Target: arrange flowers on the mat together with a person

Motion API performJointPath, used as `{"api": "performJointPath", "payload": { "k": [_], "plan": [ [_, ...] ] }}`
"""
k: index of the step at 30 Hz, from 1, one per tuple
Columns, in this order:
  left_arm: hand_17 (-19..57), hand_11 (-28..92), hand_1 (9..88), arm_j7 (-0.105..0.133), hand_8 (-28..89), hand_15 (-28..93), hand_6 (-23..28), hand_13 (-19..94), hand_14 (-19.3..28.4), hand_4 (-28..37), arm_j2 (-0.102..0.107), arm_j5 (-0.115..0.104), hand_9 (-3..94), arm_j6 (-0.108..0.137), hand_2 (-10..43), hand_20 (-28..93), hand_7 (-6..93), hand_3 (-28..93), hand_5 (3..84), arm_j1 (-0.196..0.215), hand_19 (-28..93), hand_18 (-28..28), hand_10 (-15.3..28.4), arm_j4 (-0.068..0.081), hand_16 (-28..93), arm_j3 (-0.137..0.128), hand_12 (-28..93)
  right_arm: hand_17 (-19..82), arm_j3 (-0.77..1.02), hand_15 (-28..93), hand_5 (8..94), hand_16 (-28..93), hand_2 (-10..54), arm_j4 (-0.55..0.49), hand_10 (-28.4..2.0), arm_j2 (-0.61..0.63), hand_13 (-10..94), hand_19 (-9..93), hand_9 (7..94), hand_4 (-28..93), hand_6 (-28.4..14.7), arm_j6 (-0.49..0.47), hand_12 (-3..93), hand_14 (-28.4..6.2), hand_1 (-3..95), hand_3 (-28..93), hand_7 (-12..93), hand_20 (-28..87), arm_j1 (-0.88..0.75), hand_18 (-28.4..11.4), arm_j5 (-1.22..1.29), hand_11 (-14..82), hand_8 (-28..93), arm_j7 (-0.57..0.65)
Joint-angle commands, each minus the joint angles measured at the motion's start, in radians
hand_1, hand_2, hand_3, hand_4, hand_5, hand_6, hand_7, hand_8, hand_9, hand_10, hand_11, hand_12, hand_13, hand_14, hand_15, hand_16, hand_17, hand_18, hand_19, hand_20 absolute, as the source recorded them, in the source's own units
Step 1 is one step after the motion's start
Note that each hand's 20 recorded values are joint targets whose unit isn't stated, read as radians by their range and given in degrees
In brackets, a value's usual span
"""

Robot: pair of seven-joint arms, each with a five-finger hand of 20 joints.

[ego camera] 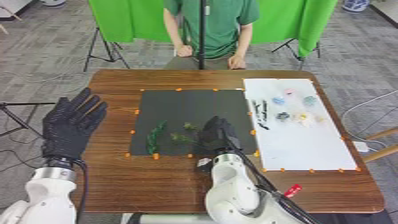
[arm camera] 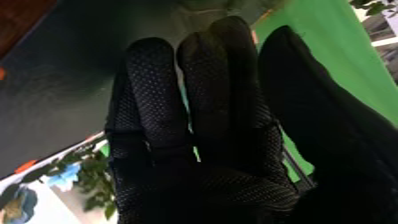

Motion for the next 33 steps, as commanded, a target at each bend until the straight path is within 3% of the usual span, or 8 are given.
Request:
{"api": "performJointPath", "payload": {
  "k": [1, 4, 9, 13, 16, 21, 33],
  "plan": [
    [-4.1, 17, 23.5, 0.009, -9, 30, 7.6, 28, 16.0, -28.3, 0.002, -0.015, 36.8, 0.001, 14.3, 11, 9.9, 73, 43.9, 0.016, 32, 14.2, 14.8, 0.01, -6, -0.006, 9, 20, -0.008, 65, 71.2, 22, -9.5, -0.044, -16.0, 0.029, 58, 80, 70.5, -22, -5.8, 0.008, 41.3, -17.9, 43.6, 75, 18, -1, -0.005, -26.7, -0.023, 41.0, -2, -0.003],
    [-4.1, 17, 23.4, 0.014, -9, 30, 7.6, 28, 16.0, -28.3, 0.0, -0.018, 36.8, 0.002, 14.3, 11, 10.0, 73, 43.8, 0.016, 32, 14.2, 14.8, 0.009, -6, -0.006, 9, 20, 0.004, 65, 69.6, 21, -9.5, -0.057, -16.8, 0.045, 57, 81, 69.2, -22, -5.9, 0.013, 37.6, -18.1, 41.5, 76, 18, -2, -0.015, -26.7, -0.035, 43.2, -11, -0.002],
    [-4.1, 17, 23.5, 0.033, -9, 31, 7.6, 28, 16.0, -28.3, -0.003, -0.019, 36.8, 0.005, 14.3, 11, 10.1, 73, 43.9, 0.037, 32, 14.2, 14.7, 0.002, -6, -0.026, 9, 19, 0.027, 66, 66.8, 21, -6.4, -0.103, -18.0, 0.113, 55, 81, 67.3, -20, -6.7, -0.035, 32.5, -19.0, 36.8, 77, 18, -3, -0.029, -26.8, -0.006, 46.8, -11, -0.011],
    [-4.1, 17, 23.5, 0.039, -9, 31, 7.7, 28, 16.0, -28.3, -0.009, -0.023, 36.9, 0.013, 14.4, 11, 10.1, 73, 44.0, 0.05, 32, 14.2, 14.7, -0.004, -6, -0.033, 9, 20, 0.029, 69, 69.3, 24, -0.6, -0.124, -18.0, 0.136, 55, 82, 67.3, -20, -5.8, -0.081, 34.2, -19.5, 36.1, 77, 20, -2, -0.041, -26.8, 0.001, 51.3, -10, -0.008],
    [-4.1, 17, 23.8, 0.029, -9, 31, 7.7, 28, 16.0, -28.3, -0.013, -0.014, 36.9, 0.012, 14.1, 11, 10.2, 73, 44.1, 0.052, 32, 14.2, 14.8, -0.004, -6, -0.037, 9, 21, 0.025, 71, 71.1, 27, -2.8, -0.145, -16.2, 0.151, 56, 83, 68.4, -21, -5.7, -0.172, 42.7, -18.8, 43.3, 75, 20, 1, -0.041, -26.6, 0.014, 51.2, 3, -0.032],
    [-4.2, 17, 25.4, 0.031, -9, 31, 7.8, 28, 15.9, -28.3, -0.013, -0.014, 37.0, 0.003, 12.6, 11, 10.6, 73, 44.2, 0.048, 33, 14.3, 14.8, -0.002, -6, -0.037, 9, 22, 0.005, 71, 72.1, 32, -5.4, -0.167, -12.9, 0.162, 57, 83, 70.3, -20, -5.6, -0.224, 54.9, -17.9, 49.8, 74, 20, 6, -0.03, -26.6, 0.03, 45.9, 4, -0.059],
    [-4.2, 18, 25.2, 0.023, -9, 31, 7.8, 28, 16.0, -28.3, -0.017, -0.025, 37.2, 0.002, 13.2, 11, 10.6, 73, 44.6, 0.047, 33, 14.2, 14.9, -0.002, -6, -0.031, 9, 22, -0.011, 71, 72.8, 33, -4.3, -0.195, -13.6, 0.145, 58, 82, 70.3, -19, -5.2, -0.271, 54.1, -17.7, 49.9, 73, 22, 9, -0.029, -26.2, 0.094, 46.5, 6, -0.095]
  ]
}}
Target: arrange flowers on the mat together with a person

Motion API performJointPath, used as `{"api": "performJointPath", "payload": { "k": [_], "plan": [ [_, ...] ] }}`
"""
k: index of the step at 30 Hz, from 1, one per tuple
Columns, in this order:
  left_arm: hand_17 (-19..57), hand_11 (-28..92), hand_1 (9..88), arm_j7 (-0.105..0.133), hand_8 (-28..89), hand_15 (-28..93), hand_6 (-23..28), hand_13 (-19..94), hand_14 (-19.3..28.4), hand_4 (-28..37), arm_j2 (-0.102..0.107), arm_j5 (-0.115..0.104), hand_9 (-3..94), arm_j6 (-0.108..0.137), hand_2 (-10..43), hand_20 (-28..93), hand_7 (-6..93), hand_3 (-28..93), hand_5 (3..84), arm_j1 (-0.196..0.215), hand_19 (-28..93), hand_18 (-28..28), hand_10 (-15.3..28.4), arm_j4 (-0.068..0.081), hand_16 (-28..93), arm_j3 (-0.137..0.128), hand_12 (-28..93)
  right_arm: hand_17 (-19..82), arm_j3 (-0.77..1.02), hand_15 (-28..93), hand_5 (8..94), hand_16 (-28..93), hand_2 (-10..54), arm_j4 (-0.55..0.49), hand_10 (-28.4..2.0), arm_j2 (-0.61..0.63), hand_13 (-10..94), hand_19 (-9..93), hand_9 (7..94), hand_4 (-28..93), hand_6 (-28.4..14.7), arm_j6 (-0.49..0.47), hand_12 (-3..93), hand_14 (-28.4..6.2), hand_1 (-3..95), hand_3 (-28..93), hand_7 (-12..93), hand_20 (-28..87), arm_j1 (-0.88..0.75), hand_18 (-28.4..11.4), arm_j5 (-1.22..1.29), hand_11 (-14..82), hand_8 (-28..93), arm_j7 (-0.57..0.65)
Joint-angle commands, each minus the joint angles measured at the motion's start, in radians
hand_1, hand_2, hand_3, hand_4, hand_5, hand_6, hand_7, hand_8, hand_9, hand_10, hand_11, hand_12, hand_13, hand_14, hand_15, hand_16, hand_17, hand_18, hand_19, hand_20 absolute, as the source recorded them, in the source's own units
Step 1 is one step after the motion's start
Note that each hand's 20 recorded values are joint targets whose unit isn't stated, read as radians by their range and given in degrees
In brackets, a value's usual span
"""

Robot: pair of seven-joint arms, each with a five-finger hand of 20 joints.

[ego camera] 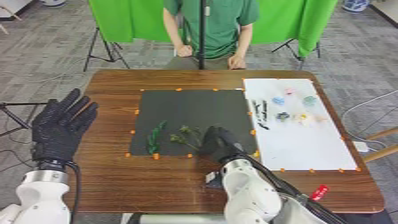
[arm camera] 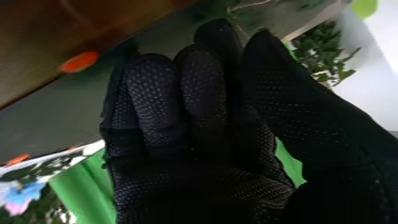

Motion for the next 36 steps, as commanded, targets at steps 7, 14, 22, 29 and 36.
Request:
{"api": "performJointPath", "payload": {
  "k": [7, 14, 22, 29, 36],
  "plan": [
    [-4.2, 18, 25.1, -0.01, -9, 31, 7.9, 28, 16.0, -28.3, -0.01, -0.014, 37.2, 0.001, 13.5, 11, 10.6, 73, 44.6, 0.012, 33, 14.3, 14.9, 0.003, -6, 0.01, 9, 22, -0.013, 71, 72.2, 32, -4.3, -0.006, -13.5, -0.036, 58, 82, 70.1, -19, -5.2, -0.026, 53.8, -17.5, 49.9, 73, 22, 10, -0.004, -26.1, -0.007, 46.9, 5, -0.037],
    [-4.1, 18, 25.1, -0.021, -9, 31, 7.9, 28, 16.0, -28.3, -0.009, -0.02, 37.3, 0.0, 13.6, 11, 10.7, 73, 44.7, 0.002, 33, 14.3, 14.9, 0.008, -6, 0.018, 9, 22, -0.011, 70, 71.5, 32, -4.8, 0.007, -13.1, -0.061, 57, 81, 69.7, -20, -5.3, -0.031, 54.3, -17.6, 49.7, 74, 22, 10, -0.005, -25.8, -0.011, 45.9, 5, -0.04],
    [-4.2, 18, 25.0, -0.013, -9, 31, 7.8, 28, 16.0, -28.3, -0.016, -0.025, 37.3, 0.0, 13.6, 11, 10.8, 73, 44.6, 0.009, 33, 14.2, 14.9, 0.006, -6, 0.015, 9, 22, 0.003, 70, 71.1, 32, -4.9, 0.002, -13.2, -0.049, 57, 81, 69.6, -20, -5.3, -0.013, 54.0, -17.6, 49.3, 74, 21, 11, -0.024, -25.7, -0.038, 45.2, 4, -0.027],
    [-4.1, 18, 24.9, -0.004, -9, 31, 7.8, 28, 16.1, -28.3, -0.02, -0.027, 37.3, 0.002, 13.7, 11, 10.8, 73, 44.7, 0.019, 33, 14.3, 14.9, 0.003, -6, 0.002, 9, 22, 0.058, 70, 71.1, 31, -5.7, -0.048, -13.7, -0.006, 57, 80, 69.7, -19, -5.4, 0.11, 53.0, -17.6, 48.2, 74, 22, 11, -0.033, -25.8, -0.061, 45.7, 5, 0.003],
    [-4.1, 18, 24.9, 0.003, -9, 31, 7.8, 28, 16.0, -28.3, -0.02, -0.034, 37.4, 0.0, 13.7, 11, 10.9, 73, 44.7, 0.01, 33, 14.3, 15.0, 0.006, -6, 0.005, 9, 21, 0.224, 69, 70.1, 30, -3.9, -0.08, -15.2, 0.033, 56, 79, 68.1, -20, -5.1, 0.236, 46.2, -17.1, 43.1, 74, 23, 11, -0.095, -25.1, 0.136, 49.8, 4, -0.192]
  ]
}}
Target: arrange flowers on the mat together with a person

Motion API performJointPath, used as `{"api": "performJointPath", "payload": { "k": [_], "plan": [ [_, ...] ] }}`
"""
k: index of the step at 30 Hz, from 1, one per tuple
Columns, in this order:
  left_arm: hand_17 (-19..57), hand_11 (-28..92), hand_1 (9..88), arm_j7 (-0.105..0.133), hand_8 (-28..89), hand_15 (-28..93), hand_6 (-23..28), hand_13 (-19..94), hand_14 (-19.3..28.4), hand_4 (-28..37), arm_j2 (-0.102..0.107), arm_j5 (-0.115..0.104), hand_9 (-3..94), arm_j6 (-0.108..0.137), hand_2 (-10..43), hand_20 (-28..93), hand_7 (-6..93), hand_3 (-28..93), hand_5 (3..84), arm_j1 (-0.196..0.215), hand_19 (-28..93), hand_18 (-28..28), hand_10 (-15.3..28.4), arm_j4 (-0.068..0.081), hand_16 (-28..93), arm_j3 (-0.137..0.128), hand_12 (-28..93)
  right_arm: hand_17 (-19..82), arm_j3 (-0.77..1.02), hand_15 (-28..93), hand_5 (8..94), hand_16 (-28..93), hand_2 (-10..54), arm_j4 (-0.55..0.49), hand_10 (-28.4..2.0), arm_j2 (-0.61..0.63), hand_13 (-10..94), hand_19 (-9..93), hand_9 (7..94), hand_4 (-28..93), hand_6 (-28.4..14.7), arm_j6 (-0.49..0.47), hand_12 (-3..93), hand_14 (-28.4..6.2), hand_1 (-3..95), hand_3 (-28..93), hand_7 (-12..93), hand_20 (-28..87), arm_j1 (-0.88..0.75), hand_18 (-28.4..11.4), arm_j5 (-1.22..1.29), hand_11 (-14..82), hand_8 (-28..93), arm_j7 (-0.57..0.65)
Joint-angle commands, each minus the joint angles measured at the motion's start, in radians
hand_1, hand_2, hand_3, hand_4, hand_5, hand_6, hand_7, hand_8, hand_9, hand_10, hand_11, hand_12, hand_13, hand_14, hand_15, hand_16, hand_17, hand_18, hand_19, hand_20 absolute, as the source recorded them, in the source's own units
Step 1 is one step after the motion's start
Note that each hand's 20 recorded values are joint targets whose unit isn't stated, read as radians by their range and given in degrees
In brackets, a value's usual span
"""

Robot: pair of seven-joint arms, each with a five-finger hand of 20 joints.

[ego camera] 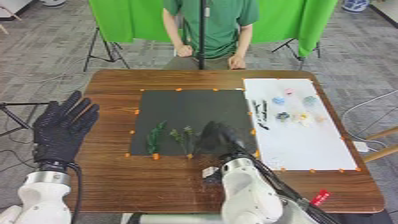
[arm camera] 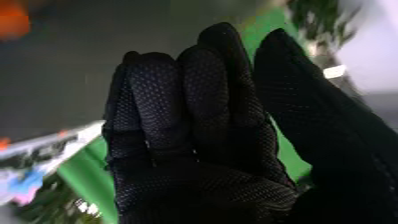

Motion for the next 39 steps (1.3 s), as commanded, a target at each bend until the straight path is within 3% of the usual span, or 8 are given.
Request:
{"api": "performJointPath", "payload": {
  "k": [1, 5, 12, 16, 19, 24, 27, 39],
  "plan": [
    [-4.1, 18, 24.8, 0.012, -9, 31, 7.8, 28, 16.0, -28.3, -0.008, -0.015, 37.4, -0.001, 13.7, 11, 10.9, 73, 44.7, 0.006, 33, 14.3, 15.0, 0.005, -6, 0.001, 9, 20, 0.231, 67, 68.6, 29, -2.1, -0.031, -15.6, 0.057, 55, 78, 67.0, -20, -4.7, 0.131, 41.7, -16.8, 40.7, 75, 23, 12, -0.082, -24.3, 0.284, 49.3, 3, -0.286],
    [-4.0, 18, 24.1, 0.029, -9, 31, 7.9, 28, 15.7, -28.3, -0.008, -0.021, 37.4, -0.004, 14.6, 11, 10.6, 72, 44.7, 0.011, 32, 14.2, 14.9, 0.004, -7, -0.022, 9, 17, 0.378, 56, 60.2, 19, 8.7, -0.045, -18.9, 0.075, 47, 71, 61.1, -19, -5.3, 0.145, 25.0, -17.6, 29.3, 77, 22, 13, -0.144, -22.0, 0.376, 34.0, -12, -0.298],
    [-3.8, 18, 23.0, 0.065, -9, 30, 8.0, 29, 15.2, -28.3, -0.013, -0.047, 37.8, 0.032, 17.1, 11, 10.3, 70, 44.9, 0.029, 32, 14.0, 15.1, 0.0, -7, -0.068, 8, 11, 0.739, 38, 49.6, 14, 10.1, -0.057, -18.5, 0.087, 36, 57, 47.7, -20, -5.9, 0.017, 17.9, -17.5, 23.8, 77, 17, 6, -0.341, -20.1, 0.81, 14.1, -11, -0.635],
    [-3.7, 18, 22.6, 0.125, -9, 30, 8.1, 29, 15.1, -28.3, -0.015, -0.182, 37.9, 0.047, 18.2, 11, 10.3, 68, 45.0, 0.032, 32, 13.9, 15.2, -0.002, -7, -0.069, 8, 8, 0.884, 26, 43.8, 15, 10.6, -0.065, -17.5, 0.064, 31, 49, 41.2, -20, -5.6, -0.038, 16.8, -17.2, 21.1, 76, 14, 6, -0.442, -19.0, 0.968, 8.4, -10, -0.75],
    [-3.5, 17, 22.4, 0.14, -9, 30, 8.1, 30, 15.1, -28.3, -0.019, -0.215, 38.4, 0.044, 18.5, 11, 10.3, 68, 45.1, 0.046, 33, 13.9, 15.2, -0.004, -7, -0.077, 8, 8, 0.952, 19, 42.1, 18, 10.1, -0.041, -15.0, 0.067, 29, 44, 38.4, -20, -4.9, -0.13, 16.2, -16.0, 20.0, 76, 12, 7, -0.476, -18.1, 1.249, 5.4, -9, -0.861],
    [-3.3, 17, 21.4, 0.105, -9, 28, 8.0, 29, 14.3, -28.3, -0.023, -0.21, 38.7, 0.008, 18.6, 11, 10.1, 69, 44.9, 0.04, 33, 13.8, 15.4, 0.02, -7, -0.108, 8, 8, 1.031, 12, 39.2, 21, 10.1, -0.023, -14.2, 0.069, 29, 39, 36.6, -20, -4.6, -0.238, 15.5, -15.1, 17.2, 75, 9, 8, -0.528, -17.8, 1.385, 3.4, -8, -0.954],
    [-3.3, 17, 21.0, 0.083, -9, 27, 7.7, 29, 14.2, -28.3, -0.031, -0.177, 37.6, 0.035, 18.0, 11, 9.7, 71, 44.0, 0.048, 33, 13.6, 14.9, 0.019, -7, -0.133, 8, 8, 1.046, 10, 38.3, 22, 9.8, -0.021, -13.9, 0.072, 30, 37, 36.1, -20, -4.3, -0.235, 15.3, -14.6, 16.2, 75, 8, 9, -0.523, -17.6, 1.377, 3.1, -8, -0.961],
    [-3.4, 17, 22.8, 0.109, -9, 27, 7.8, 28, 14.0, -28.3, -0.046, -0.159, 38.0, 0.038, 16.5, 11, 9.8, 72, 44.2, 0.055, 33, 13.2, 15.1, 0.01, -7, -0.13, 8, 9, 1.084, 8, 39.7, 26, 10.2, -0.056, -13.9, 0.075, 32, 35, 37.5, -20, -4.4, -0.169, 15.5, -14.6, 16.2, 76, 9, 12, -0.574, -17.7, 1.4, 3.7, -7, -0.999]
  ]
}}
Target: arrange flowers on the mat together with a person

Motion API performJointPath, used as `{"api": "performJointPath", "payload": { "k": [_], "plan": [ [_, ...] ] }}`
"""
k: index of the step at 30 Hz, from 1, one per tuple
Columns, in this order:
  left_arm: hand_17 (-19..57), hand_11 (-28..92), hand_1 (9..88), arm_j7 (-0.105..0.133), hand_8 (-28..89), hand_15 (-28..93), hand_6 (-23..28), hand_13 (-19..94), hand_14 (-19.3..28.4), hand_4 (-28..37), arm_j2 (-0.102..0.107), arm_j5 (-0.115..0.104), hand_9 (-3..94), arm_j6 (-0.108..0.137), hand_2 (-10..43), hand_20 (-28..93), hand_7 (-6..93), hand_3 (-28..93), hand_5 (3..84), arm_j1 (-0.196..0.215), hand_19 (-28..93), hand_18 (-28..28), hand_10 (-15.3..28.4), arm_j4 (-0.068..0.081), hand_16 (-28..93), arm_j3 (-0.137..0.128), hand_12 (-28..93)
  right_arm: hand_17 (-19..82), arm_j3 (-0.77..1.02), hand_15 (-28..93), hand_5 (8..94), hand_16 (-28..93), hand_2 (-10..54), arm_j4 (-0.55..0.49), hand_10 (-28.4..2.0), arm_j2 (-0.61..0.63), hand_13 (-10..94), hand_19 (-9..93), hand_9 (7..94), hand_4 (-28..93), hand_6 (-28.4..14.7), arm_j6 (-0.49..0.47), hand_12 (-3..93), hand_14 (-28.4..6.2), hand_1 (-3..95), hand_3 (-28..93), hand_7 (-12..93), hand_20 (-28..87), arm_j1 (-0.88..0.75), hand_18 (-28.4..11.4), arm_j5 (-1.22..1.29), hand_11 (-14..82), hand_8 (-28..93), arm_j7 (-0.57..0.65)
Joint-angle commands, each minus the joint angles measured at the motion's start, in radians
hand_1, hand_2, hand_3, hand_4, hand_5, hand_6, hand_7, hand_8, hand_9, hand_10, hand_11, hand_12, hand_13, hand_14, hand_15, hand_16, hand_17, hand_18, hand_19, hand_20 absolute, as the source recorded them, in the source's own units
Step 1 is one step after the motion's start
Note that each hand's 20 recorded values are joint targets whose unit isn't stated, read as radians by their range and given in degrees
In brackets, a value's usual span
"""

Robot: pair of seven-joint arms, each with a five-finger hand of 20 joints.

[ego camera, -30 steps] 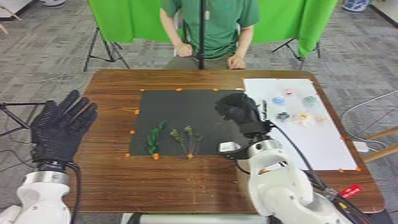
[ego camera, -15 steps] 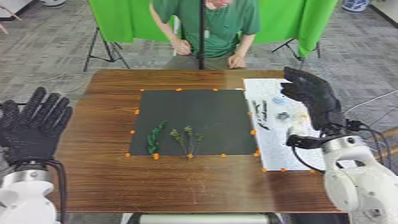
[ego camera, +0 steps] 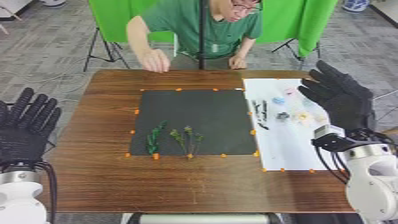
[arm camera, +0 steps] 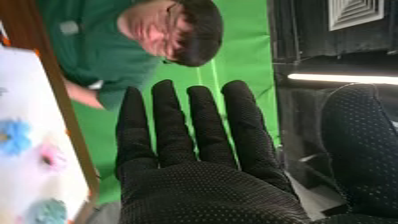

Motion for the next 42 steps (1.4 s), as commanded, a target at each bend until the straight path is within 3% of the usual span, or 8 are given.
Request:
{"api": "performJointPath", "payload": {
  "k": [1, 4, 11, 20, 27, 33, 42],
  "plan": [
    [-3.4, 17, 22.8, 0.016, -9, 27, 7.8, 28, 14.0, -28.3, -0.018, 0.001, 38.0, 0.009, 16.5, 11, 9.8, 72, 44.3, 0.022, 33, 13.2, 15.1, -0.002, -7, 0.013, 8, 9, 0.034, 8, 40.1, 26, 10.5, -0.027, -13.9, 0.008, 32, 35, 37.7, -20, -4.4, 0.066, 15.5, -14.6, 16.5, 76, 9, 12, -0.054, -17.7, 0.005, 3.7, -7, -0.04],
    [-3.4, 17, 23.0, 0.015, -9, 27, 7.9, 28, 14.0, -28.3, -0.019, 0.005, 38.2, 0.0, 16.4, 11, 9.8, 72, 44.4, 0.028, 33, 13.2, 15.2, -0.007, -7, 0.012, 8, 9, 0.053, 8, 41.2, 26, 10.9, -0.035, -13.9, 0.013, 32, 36, 38.2, -20, -4.2, 0.094, 15.6, -14.6, 17.0, 77, 10, 12, -0.076, -17.7, 0.036, 3.9, -7, -0.06],
    [-3.3, 17, 23.5, 0.028, -9, 28, 7.9, 28, 13.9, -28.3, -0.015, -0.005, 38.5, 0.0, 16.1, 10, 9.8, 72, 44.9, 0.026, 33, 13.2, 15.2, -0.012, -7, 0.016, 8, 9, 0.157, 9, 42.0, 26, 11.2, -0.064, -13.9, -0.028, 33, 36, 39.3, -20, -4.0, 0.038, 15.8, -14.3, 17.2, 77, 11, 13, -0.179, -17.7, 0.036, 4.2, -8, -0.075],
    [-3.5, 17, 23.5, 0.032, -9, 28, 7.9, 29, 14.0, -28.3, -0.016, -0.009, 38.6, -0.009, 16.1, 11, 10.2, 72, 45.2, 0.035, 33, 13.3, 15.1, -0.022, -7, 0.011, 8, 9, 0.1, 9, 42.7, 26, 11.6, -0.066, -13.9, -0.005, 34, 36, 40.0, -20, -3.9, 0.093, 15.8, -14.4, 17.3, 77, 12, 13, -0.164, -17.8, 0.022, 4.3, -9, -0.057],
    [-3.5, 17, 23.5, 0.035, -9, 28, 7.8, 29, 14.0, -28.3, -0.013, -0.005, 38.8, -0.018, 16.1, 11, 10.6, 72, 45.3, 0.028, 33, 13.3, 15.0, -0.019, -7, 0.007, 8, 9, 0.018, 10, 43.0, 26, 12.0, -0.058, -14.0, 0.017, 34, 37, 40.4, -20, -3.9, 0.13, 15.9, -14.4, 17.5, 78, 12, 13, -0.114, -17.7, 0.031, 4.4, -9, -0.047],
    [-3.6, 17, 23.5, 0.038, -9, 28, 7.8, 29, 14.0, -28.3, -0.018, -0.012, 38.9, -0.005, 16.0, 11, 10.5, 72, 45.3, 0.038, 33, 13.4, 15.0, -0.021, -7, 0.005, 8, 9, -0.012, 10, 43.1, 26, 12.2, -0.049, -14.0, 0.018, 34, 37, 40.6, -21, -3.9, 0.116, 15.9, -14.4, 17.5, 78, 12, 13, -0.082, -17.8, 0.017, 4.4, -9, -0.03],
    [-3.6, 17, 23.4, 0.033, -9, 28, 7.7, 29, 14.0, -28.3, -0.011, -0.009, 38.9, -0.018, 16.0, 11, 10.6, 73, 45.2, 0.035, 33, 13.4, 15.0, -0.016, -7, 0.005, 8, 9, -0.018, 11, 43.0, 26, 12.2, -0.049, -14.0, 0.018, 33, 37, 40.5, -20, -3.9, 0.128, 16.0, -14.4, 17.7, 77, 12, 13, -0.075, -17.7, -0.078, 4.4, -9, 0.013]
  ]
}}
